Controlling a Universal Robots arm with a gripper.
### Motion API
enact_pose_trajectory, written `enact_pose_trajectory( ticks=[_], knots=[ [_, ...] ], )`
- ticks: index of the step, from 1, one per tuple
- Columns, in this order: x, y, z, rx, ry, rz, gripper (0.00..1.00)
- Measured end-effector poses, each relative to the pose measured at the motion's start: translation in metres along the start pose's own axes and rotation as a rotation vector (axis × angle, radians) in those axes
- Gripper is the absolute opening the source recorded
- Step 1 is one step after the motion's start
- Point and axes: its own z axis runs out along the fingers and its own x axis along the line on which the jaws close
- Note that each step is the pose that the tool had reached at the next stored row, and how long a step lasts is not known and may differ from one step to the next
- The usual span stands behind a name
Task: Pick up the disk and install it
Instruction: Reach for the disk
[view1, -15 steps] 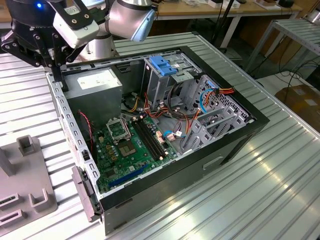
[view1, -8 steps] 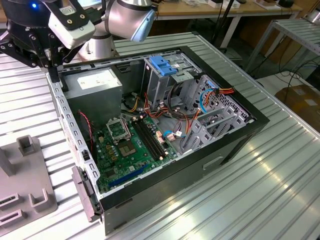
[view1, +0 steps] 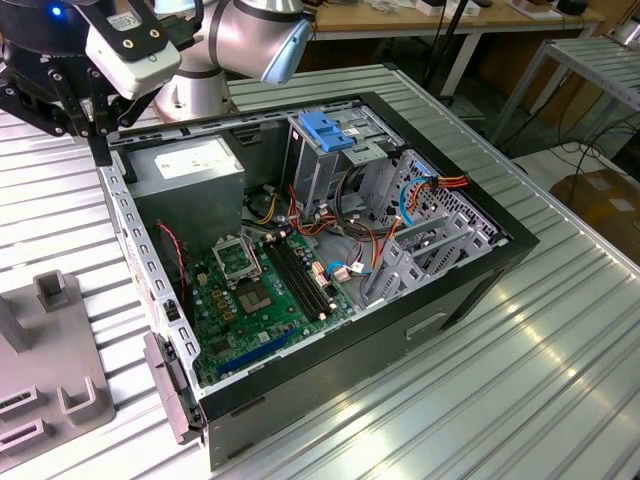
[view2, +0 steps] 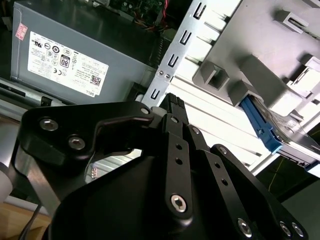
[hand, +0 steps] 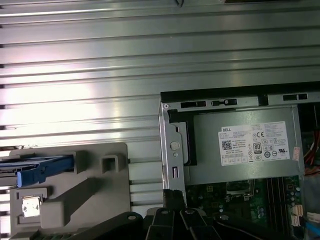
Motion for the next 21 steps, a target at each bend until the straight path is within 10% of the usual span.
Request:
enact_pose_trajectory(
  ticks=[21],
  knots=[
    [0.0251, -0.0019, -0.0007, 0.0, 0.0, 0.0, 0.1]
  ],
)
